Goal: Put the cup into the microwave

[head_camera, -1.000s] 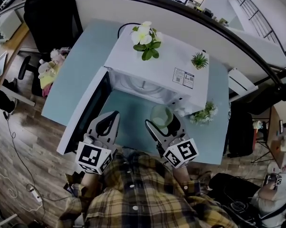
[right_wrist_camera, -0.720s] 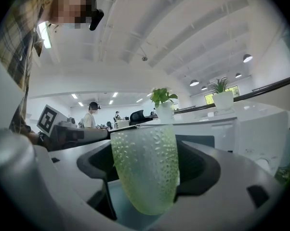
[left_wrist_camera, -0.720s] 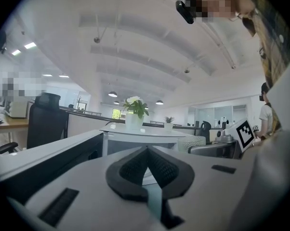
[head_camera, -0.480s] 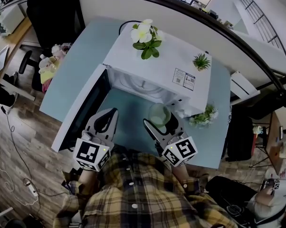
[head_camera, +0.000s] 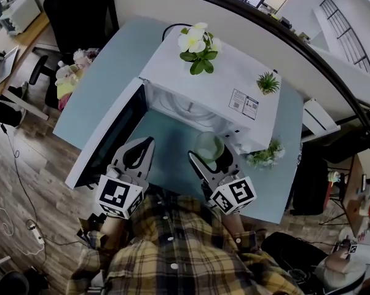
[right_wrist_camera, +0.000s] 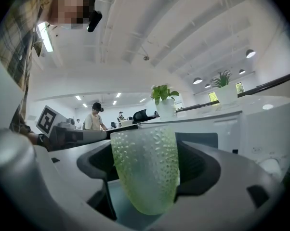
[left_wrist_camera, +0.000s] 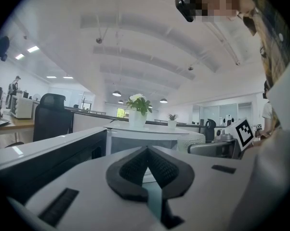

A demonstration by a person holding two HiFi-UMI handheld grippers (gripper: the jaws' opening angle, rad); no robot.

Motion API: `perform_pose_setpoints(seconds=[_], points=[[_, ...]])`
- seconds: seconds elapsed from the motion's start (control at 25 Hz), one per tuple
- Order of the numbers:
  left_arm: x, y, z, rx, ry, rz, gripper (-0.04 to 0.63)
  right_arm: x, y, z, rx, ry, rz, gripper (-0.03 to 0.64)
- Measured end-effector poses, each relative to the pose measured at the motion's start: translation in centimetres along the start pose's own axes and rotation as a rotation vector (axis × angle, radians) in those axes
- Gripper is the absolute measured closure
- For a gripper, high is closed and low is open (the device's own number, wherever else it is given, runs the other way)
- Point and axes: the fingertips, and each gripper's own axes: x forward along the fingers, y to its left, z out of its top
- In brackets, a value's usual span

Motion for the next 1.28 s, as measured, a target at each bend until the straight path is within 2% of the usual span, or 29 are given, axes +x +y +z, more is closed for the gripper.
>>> perform_pose_setpoints(seconds=[0.68,1.04,1.28], points=[[1.3,-0.1,-1.3,0.000,0.053,-0.023,0.604,1.2,-1.2,-1.9,0.023,0.043,-0.010,0.239],[1.8,-0.4,-3.2,0.013,0.115,-0.055,0.604,2.7,-1.7,-3.2,0.031,0.065,-0.004,0.239],[1.6,-0.7,-4.8,0.002,0.161,-0.080,0.604,4.0,-2.0,-3.9,0.033,0.043,-0.018,0.239]])
